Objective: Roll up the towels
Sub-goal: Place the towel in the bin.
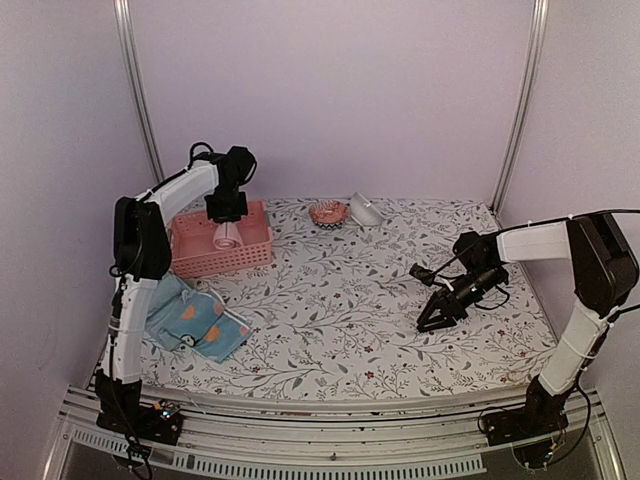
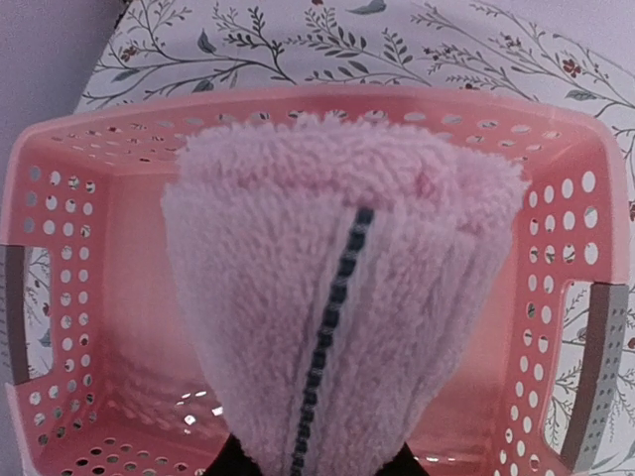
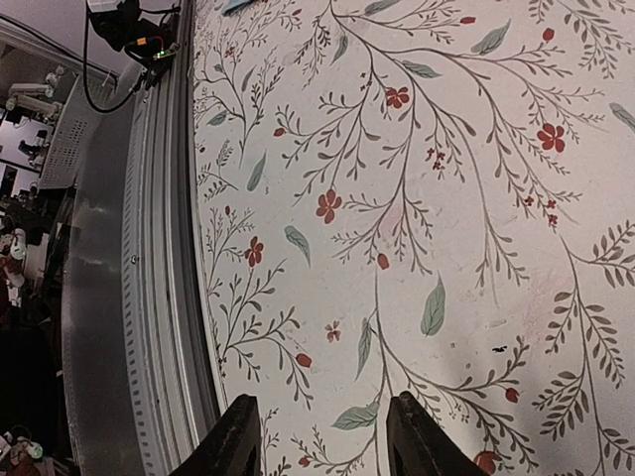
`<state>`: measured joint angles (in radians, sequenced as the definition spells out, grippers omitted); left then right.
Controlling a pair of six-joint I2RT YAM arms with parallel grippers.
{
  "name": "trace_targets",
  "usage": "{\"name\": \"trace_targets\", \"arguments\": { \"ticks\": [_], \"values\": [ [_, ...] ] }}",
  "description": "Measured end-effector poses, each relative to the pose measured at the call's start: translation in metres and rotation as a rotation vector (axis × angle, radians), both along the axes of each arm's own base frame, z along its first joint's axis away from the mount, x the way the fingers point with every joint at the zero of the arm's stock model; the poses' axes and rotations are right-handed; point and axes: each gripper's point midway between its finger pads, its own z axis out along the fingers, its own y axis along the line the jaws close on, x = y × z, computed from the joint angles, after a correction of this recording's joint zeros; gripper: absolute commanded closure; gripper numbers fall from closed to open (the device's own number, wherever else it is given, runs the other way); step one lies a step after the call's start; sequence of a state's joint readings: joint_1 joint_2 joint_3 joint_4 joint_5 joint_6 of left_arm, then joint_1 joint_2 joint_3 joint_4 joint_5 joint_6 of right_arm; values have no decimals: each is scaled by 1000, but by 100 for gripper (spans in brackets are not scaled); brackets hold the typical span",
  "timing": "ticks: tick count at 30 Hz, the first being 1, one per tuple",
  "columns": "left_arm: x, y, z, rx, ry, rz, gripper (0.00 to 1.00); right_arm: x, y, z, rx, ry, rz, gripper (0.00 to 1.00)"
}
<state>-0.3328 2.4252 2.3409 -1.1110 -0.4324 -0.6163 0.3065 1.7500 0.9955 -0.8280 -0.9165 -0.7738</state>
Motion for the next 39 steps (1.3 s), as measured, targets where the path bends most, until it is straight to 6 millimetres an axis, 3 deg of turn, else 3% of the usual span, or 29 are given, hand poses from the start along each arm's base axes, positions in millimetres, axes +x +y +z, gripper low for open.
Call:
{"name": "trace_targets", "arguments": {
  "ticks": [9, 18, 28, 32, 39],
  "values": [
    [6, -14, -49, -77, 58, -10, 100, -1, 0, -4, -3, 15, 3, 57],
    [23, -39, -53, -207, 12, -56, 100, -4, -1, -8, -10, 37, 5, 57],
    [35, -59, -72, -356, 8, -77, 100, -2, -1, -11, -14, 48, 6, 57],
    [39, -65, -75, -427, -1, -81, 86, -2, -1, -11, -16, 52, 6, 57],
    [43, -71, -84, -594, 10, -91, 77, -3, -1, -13, -18, 59, 8, 57]
  ]
}}
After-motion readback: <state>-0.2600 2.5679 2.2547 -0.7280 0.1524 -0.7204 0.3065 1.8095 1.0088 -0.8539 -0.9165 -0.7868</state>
